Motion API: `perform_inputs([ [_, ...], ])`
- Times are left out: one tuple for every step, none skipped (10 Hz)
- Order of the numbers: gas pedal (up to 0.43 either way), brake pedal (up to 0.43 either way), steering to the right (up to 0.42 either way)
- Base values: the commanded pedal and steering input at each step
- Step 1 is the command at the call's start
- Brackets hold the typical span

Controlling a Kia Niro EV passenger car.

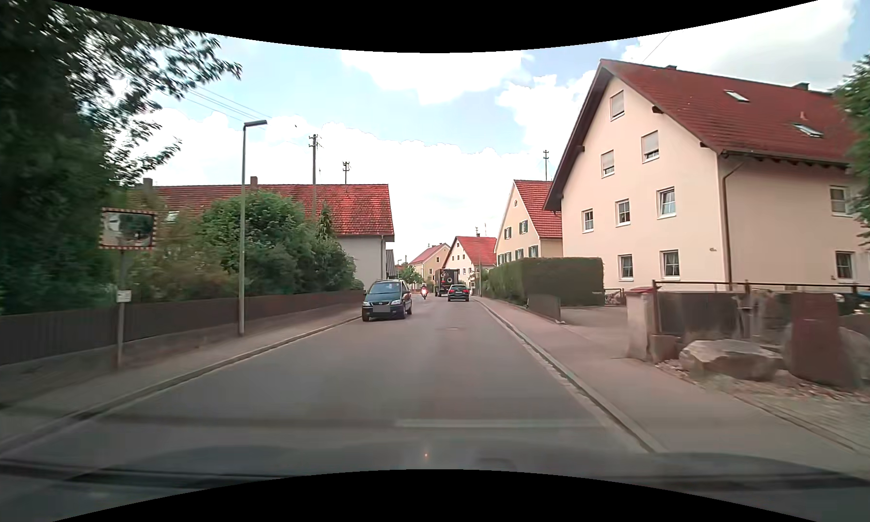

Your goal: Follow the waypoints while adhering to traffic rules and regulations

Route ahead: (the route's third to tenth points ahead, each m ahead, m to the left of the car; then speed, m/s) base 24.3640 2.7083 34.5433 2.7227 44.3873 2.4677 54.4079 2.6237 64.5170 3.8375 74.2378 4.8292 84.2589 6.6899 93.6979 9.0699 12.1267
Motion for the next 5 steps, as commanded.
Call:
perform_inputs([
  [0.110,0.000,0.009],
  [0.098,0.000,0.009],
  [0.098,0.000,0.009],
  [0.098,0.000,0.009],
  [0.098,0.000,0.009],
])
